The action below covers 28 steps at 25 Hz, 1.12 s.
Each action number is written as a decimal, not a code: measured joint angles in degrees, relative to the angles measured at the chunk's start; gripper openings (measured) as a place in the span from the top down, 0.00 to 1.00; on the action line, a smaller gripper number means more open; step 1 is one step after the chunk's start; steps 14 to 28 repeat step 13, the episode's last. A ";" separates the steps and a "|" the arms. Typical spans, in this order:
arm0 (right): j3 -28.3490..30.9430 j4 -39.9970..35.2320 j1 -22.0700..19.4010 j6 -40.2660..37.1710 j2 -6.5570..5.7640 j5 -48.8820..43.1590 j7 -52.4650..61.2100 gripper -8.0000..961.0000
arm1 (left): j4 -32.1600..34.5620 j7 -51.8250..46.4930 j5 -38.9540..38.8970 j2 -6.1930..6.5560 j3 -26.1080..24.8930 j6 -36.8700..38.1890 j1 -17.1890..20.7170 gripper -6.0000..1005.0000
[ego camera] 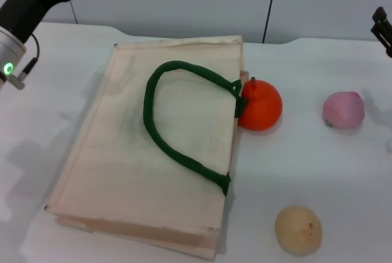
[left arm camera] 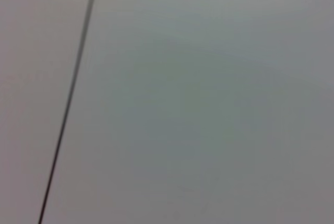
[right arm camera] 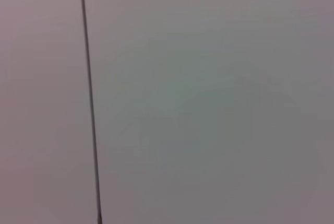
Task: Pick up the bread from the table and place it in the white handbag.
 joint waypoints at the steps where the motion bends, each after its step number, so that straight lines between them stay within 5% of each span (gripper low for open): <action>1: 1.34 1.20 -0.28 0.31 0.05 0.00 -1.64 0.07 | 1.43 1.01 -1.01 -0.03 -0.05 -0.18 0.30 0.13; 8: 3.79 3.85 -0.63 -0.12 0.18 -0.01 -3.54 0.07 | 8.90 10.63 -4.26 -0.11 0.08 -1.41 1.29 0.13; 28: 3.83 3.93 -0.75 -0.03 0.20 -0.01 -3.54 0.07 | 9.22 10.55 -4.14 0.05 0.04 -1.51 1.47 0.13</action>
